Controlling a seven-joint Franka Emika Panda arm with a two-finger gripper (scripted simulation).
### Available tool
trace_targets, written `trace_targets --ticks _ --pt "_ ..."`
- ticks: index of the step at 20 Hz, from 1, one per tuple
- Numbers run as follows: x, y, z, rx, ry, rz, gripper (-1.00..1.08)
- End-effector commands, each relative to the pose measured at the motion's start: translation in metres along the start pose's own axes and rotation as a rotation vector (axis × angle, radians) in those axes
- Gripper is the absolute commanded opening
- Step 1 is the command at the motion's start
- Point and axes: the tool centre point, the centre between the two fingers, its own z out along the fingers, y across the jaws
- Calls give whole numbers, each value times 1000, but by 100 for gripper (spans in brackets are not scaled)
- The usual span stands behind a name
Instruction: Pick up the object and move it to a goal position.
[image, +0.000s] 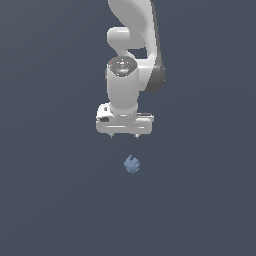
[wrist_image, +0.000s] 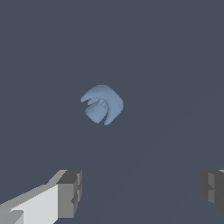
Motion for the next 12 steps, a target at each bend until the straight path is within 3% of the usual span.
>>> trace_targets --ticks 1,12 --pt "0 0 0 0 0 0 100" --pt "0 9 -1 -29 -4 -47 100"
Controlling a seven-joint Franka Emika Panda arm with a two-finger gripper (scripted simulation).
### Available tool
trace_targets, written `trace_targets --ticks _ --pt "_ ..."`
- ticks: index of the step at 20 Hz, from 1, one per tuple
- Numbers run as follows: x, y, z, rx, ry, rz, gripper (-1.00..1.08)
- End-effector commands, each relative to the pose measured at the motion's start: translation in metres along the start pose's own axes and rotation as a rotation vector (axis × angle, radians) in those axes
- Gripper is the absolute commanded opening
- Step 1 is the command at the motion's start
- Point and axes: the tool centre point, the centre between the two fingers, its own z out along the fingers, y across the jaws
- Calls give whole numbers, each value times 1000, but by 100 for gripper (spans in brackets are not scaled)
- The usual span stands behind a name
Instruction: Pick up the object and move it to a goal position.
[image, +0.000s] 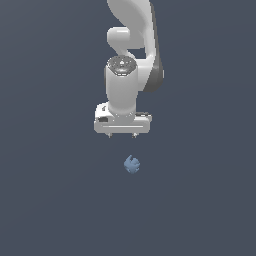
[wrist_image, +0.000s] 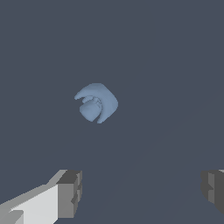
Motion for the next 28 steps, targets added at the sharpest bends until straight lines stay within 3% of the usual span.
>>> trace_targets --ticks 1,13,28 --pt "0 0 0 -1 0 -2 100" --pt "11 -6 11 7 -4 120 100" --pt "41 -26 49 22 -18 491 100"
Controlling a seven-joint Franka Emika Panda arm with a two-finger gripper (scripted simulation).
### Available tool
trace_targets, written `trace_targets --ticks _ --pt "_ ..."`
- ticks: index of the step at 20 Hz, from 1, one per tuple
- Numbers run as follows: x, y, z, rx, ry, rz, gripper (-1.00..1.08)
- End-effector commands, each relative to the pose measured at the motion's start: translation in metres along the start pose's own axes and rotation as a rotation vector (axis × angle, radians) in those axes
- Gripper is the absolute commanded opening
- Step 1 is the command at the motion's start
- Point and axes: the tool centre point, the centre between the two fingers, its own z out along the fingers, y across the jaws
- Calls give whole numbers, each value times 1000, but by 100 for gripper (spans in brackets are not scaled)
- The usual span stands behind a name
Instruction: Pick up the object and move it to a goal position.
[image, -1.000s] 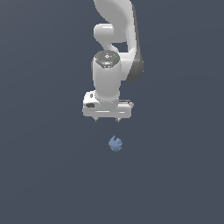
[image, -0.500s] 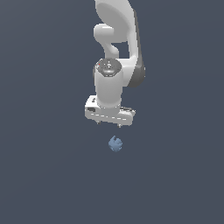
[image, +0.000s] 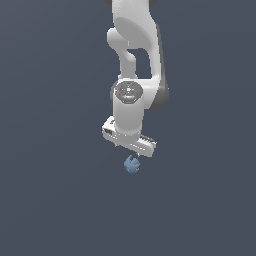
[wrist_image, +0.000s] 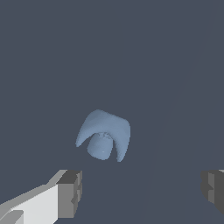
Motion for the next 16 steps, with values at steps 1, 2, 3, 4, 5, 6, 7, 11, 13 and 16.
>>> trace_targets --ticks 1,2,3,4,5,6,7,11,13,16 --pt "3 -6 7 1 -2 68 100" --pt "4 -8 10 2 -3 94 100" --pt "5 -10 13 2 -4 120 100" --pt "6 -12 16 2 -5 145 100" --pt "7 -14 18 3 -6 169 100" --pt "8 -16 21 3 -6 191 100" --pt "9 -17 23 3 -7 211 100" --pt "11 -23 31 3 -9 281 100" --pt "12 -25 34 3 -9 308 100" --pt "13 -28 38 3 -10 338 100"
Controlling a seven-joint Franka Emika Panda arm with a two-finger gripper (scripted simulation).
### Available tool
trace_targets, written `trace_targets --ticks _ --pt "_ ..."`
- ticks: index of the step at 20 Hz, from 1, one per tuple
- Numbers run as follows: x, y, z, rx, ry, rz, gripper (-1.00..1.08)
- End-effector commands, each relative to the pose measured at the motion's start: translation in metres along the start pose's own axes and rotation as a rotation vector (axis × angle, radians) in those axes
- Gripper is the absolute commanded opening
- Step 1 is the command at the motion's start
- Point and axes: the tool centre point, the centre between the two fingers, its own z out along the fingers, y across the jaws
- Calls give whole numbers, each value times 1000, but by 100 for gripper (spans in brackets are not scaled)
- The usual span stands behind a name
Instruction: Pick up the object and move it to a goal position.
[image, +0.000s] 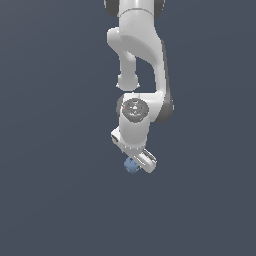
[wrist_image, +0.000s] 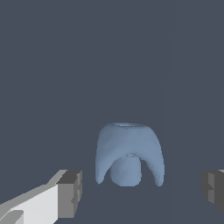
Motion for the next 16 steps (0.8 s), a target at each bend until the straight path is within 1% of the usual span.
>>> trace_targets --ticks 1,10,16 --pt "0 -2 3 0 0 24 100" --pt "0 -3 8 0 -1 37 100" --pt "0 -3 35 0 -1 40 100"
